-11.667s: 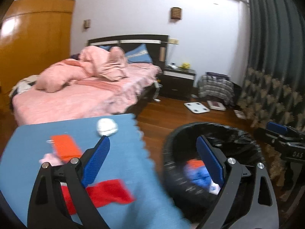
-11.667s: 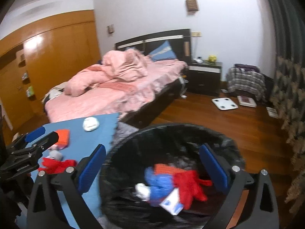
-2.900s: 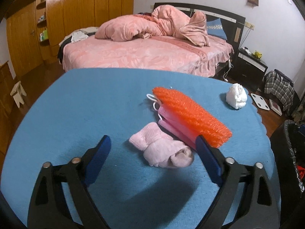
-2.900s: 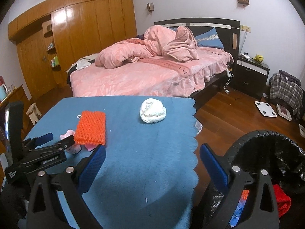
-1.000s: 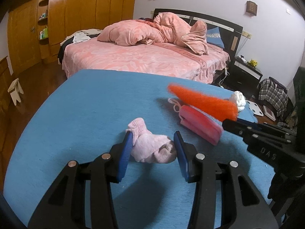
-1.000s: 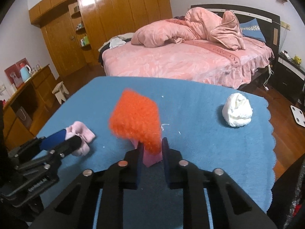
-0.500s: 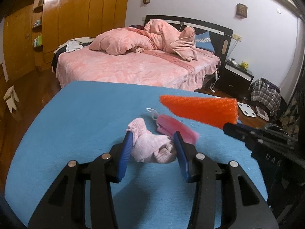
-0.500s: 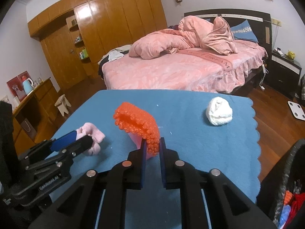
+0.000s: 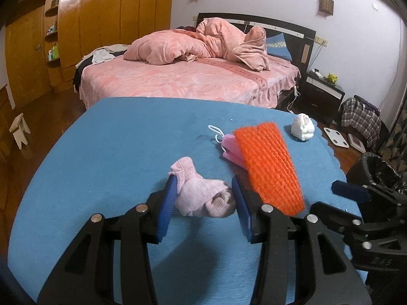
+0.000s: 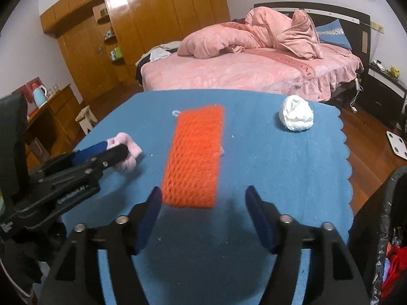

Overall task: Collect trash
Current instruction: 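Lift the orange pad with the right tool while the left tool holds the pink sock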

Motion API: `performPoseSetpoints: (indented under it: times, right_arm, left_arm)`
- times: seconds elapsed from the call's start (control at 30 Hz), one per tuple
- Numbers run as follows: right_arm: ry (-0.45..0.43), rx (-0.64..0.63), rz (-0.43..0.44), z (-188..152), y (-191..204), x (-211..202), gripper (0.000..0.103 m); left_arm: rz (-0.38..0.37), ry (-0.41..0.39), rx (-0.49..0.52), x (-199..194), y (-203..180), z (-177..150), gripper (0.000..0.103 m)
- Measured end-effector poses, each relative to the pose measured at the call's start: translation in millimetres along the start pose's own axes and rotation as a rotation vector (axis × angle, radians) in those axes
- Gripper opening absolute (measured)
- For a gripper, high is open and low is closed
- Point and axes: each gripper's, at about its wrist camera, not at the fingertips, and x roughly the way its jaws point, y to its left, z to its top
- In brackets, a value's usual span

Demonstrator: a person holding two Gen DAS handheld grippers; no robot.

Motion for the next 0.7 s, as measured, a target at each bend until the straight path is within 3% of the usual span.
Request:
performPoseSetpoints:
  times: [0.33, 0.5, 0.53, 0.6, 0.63, 0.7]
  right_arm:
    - [0.049, 0.020, -0.044, 6, 1, 38, 0.071]
    - [0.091, 0.005, -0.028, 2, 7, 52, 0.047]
    - [0.094, 0.003, -0.011, 2, 8, 52, 0.033]
    - [0.089, -0.004, -0.006, 2, 9, 50, 0.024]
    - [0.083, -0.005, 0.002, 2, 10, 46, 0.014]
    - [0.069, 0.001, 0.016, 3, 10, 39, 0.013]
  left_arm:
    - [0.012, -0.001, -0.010, -2, 7, -1, 0.043]
    - [0.012, 0.000, -0.013, -2, 9, -1, 0.043]
    - [0.012, 0.000, -0.013, -2, 9, -1, 0.043]
    - [0.009, 0.002, -0.015, -3, 9, -2, 0.043]
    - [0.009, 0.000, -0.016, -4, 9, -2, 0.043]
    - [0.007, -0.005, -0.016, -6, 9, -1, 0.043]
